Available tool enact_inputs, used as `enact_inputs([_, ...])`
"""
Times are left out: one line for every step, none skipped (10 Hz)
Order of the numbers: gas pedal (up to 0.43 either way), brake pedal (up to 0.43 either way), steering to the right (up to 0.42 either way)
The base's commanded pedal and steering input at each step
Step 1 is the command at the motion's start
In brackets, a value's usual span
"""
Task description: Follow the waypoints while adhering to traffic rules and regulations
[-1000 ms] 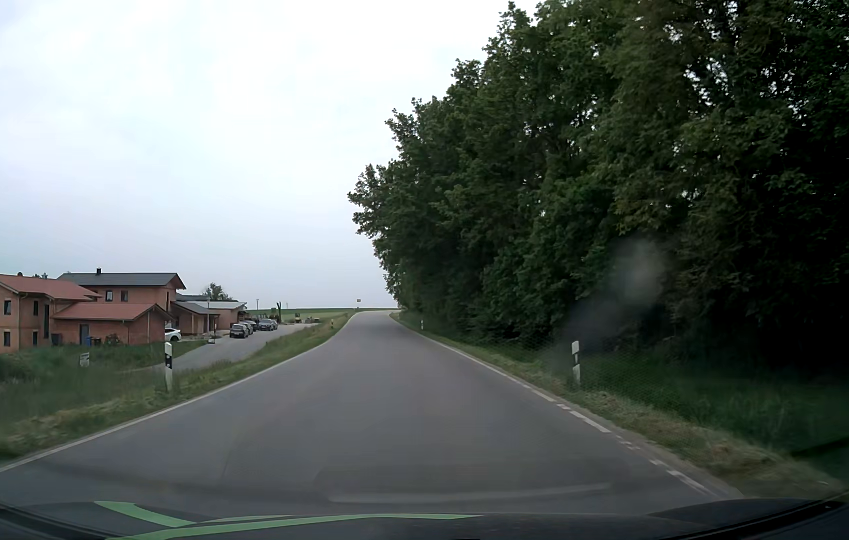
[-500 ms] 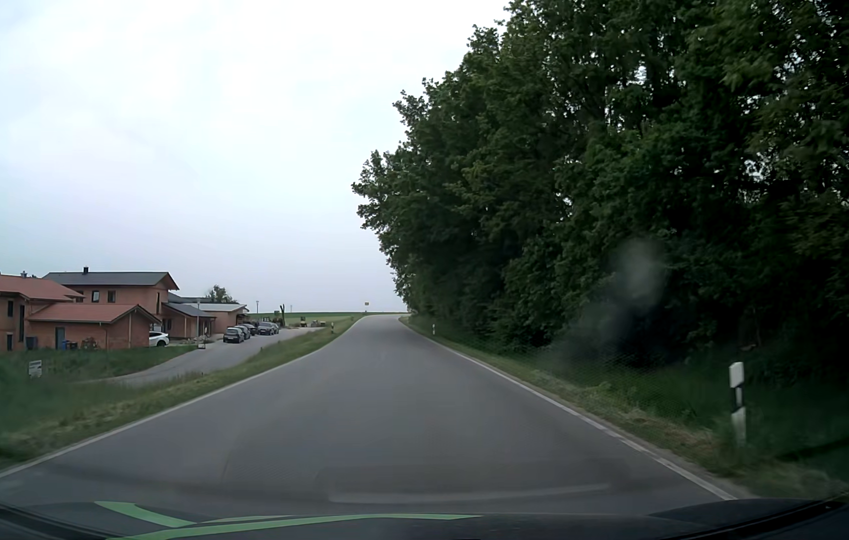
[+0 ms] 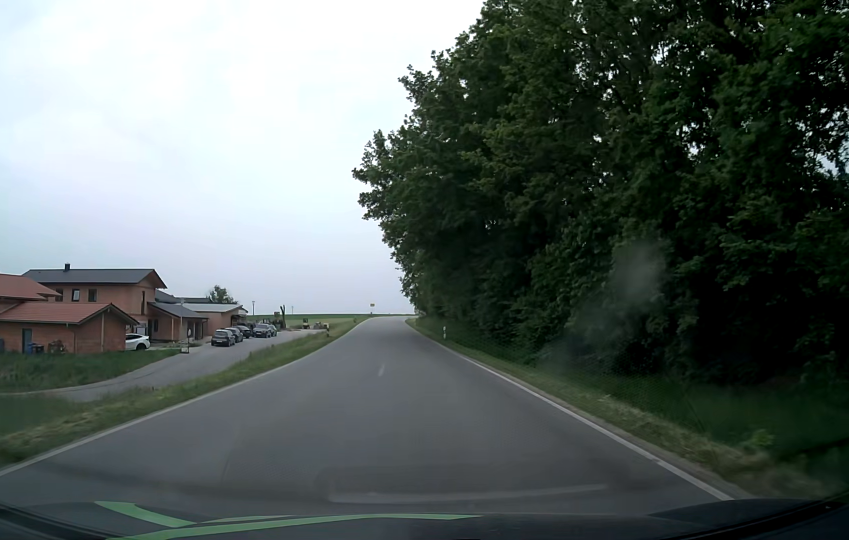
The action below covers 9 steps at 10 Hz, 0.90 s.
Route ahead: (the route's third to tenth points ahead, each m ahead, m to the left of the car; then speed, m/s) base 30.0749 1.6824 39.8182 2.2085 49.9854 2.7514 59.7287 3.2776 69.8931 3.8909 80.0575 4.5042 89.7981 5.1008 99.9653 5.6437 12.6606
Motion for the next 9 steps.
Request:
enact_inputs([0.157,0.0,-0.01])
enact_inputs([0.157,0.0,-0.01])
enact_inputs([0.157,0.0,-0.011])
enact_inputs([0.157,0.0,-0.011])
enact_inputs([0.157,0.0,-0.011])
enact_inputs([0.157,0.0,-0.01])
enact_inputs([0.157,0.0,-0.01])
enact_inputs([0.157,0.0,-0.011])
enact_inputs([0.157,0.0,-0.01])
